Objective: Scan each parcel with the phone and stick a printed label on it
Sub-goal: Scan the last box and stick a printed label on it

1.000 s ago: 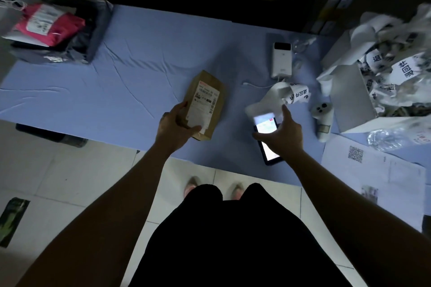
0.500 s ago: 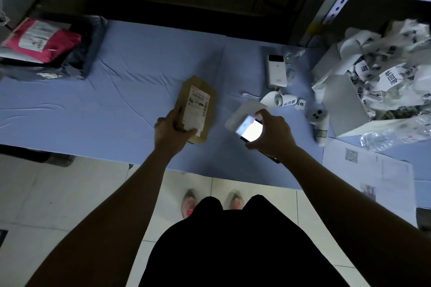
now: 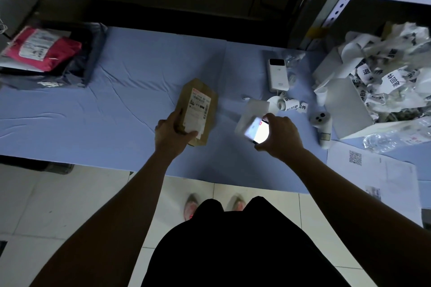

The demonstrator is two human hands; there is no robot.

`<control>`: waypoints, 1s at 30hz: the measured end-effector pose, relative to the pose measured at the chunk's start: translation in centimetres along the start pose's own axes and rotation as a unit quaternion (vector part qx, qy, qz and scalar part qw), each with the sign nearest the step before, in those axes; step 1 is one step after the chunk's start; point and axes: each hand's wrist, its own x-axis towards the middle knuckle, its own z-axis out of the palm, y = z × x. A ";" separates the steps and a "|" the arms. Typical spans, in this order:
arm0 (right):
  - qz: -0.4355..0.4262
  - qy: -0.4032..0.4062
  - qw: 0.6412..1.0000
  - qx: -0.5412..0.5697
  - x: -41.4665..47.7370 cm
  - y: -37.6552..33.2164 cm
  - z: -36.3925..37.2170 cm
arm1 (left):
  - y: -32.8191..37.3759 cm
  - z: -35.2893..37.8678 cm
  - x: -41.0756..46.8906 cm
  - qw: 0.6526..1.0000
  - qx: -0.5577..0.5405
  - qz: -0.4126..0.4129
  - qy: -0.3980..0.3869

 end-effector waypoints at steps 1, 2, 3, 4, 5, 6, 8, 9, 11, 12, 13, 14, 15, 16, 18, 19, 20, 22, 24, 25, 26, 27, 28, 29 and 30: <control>0.011 0.004 1.000 0.011 0.1 0.4 0.3 | 0.0 -0.1 0.1 1.000 -0.007 -0.001 -0.008; 0.027 0.009 0.999 0.025 0.2 0.8 0.6 | 0.0 -0.1 0.1 1.000 -0.020 -0.005 -0.017; 0.045 0.012 0.998 0.041 0.2 1.4 0.9 | 0.1 0.0 0.1 0.999 -0.034 -0.010 -0.025; 0.064 0.013 0.996 0.054 0.2 2.2 1.4 | 0.2 0.1 0.1 0.998 -0.044 -0.015 -0.032; 0.081 0.010 0.995 0.062 0.1 2.9 1.9 | 0.4 0.2 0.1 0.998 -0.048 -0.020 -0.042; 0.097 0.007 0.993 0.069 0.0 3.7 2.4 | 0.6 0.4 0.2 0.997 -0.050 -0.024 -0.055; 0.122 0.000 0.989 0.080 -0.2 5.3 3.5 | 1.3 1.1 0.6 0.995 -0.029 -0.039 -0.083; 0.132 -0.003 0.988 0.084 -0.3 6.1 4.1 | 1.8 1.4 0.8 0.995 0.003 -0.050 -0.089; 0.146 -0.009 0.985 0.091 -0.3 7.3 5.0 | 3.2 2.1 0.9 0.991 0.096 -0.066 -0.066; 0.152 -0.012 0.984 0.093 -0.3 7.7 5.3 | 4.0 2.5 0.8 0.986 0.146 -0.063 -0.040; 0.156 -0.014 0.983 0.095 -0.2 8.1 5.6 | 4.9 2.9 0.6 0.981 0.190 -0.047 -0.008; 0.159 -0.014 0.982 0.097 -0.1 8.5 5.8 | 5.9 3.5 0.4 0.974 0.223 -0.022 0.026; 0.161 -0.014 0.982 0.101 -0.1 8.8 5.9 | 6.9 4.3 0.3 0.970 0.238 0.008 0.053; 0.163 -0.012 0.981 0.106 -0.1 9.1 6.1 | 7.8 5.2 0.1 0.969 0.237 0.038 0.063; 0.165 -0.006 0.979 0.116 0.1 9.6 6.3 | 9.8 7.6 0.0 0.981 0.177 0.077 0.008; 0.167 -0.006 0.979 0.119 0.2 9.8 6.4 | 10.8 8.9 -0.1 0.990 0.114 0.073 -0.048; 0.168 -0.007 0.978 0.120 0.3 9.9 6.4 | 11.8 10.2 -0.3 0.991 0.046 0.060 -0.108; 0.165 -0.005 0.981 0.101 0.5 10.0 6.2 | 13.5 12.2 -0.4 0.982 -0.032 0.030 -0.183; 0.139 0.014 0.985 0.104 0.7 9.7 5.9 | 14.5 13.9 -0.3 0.979 -0.034 0.014 -0.201; 0.113 0.029 0.985 0.130 0.9 9.5 5.7 | 14.7 14.5 -0.1 0.979 -0.028 0.016 -0.202; 0.083 0.041 0.982 0.167 1.1 9.3 5.5 | 14.8 15.0 0.0 0.979 -0.037 0.012 -0.198; 0.054 0.046 0.976 0.207 1.3 9.0 5.2 | 14.9 15.3 0.1 0.979 -0.064 -0.007 -0.194; 0.033 0.043 0.968 0.247 1.6 8.7 5.0 | 15.2 15.2 0.1 0.976 -0.108 -0.029 -0.186; 0.026 0.038 0.956 0.291 1.8 8.4 4.7 | 15.5 15.0 0.0 0.972 -0.149 -0.039 -0.176; 0.037 0.031 0.936 0.347 2.0 8.1 4.3 | 15.9 14.5 0.1 0.969 -0.185 -0.038 -0.162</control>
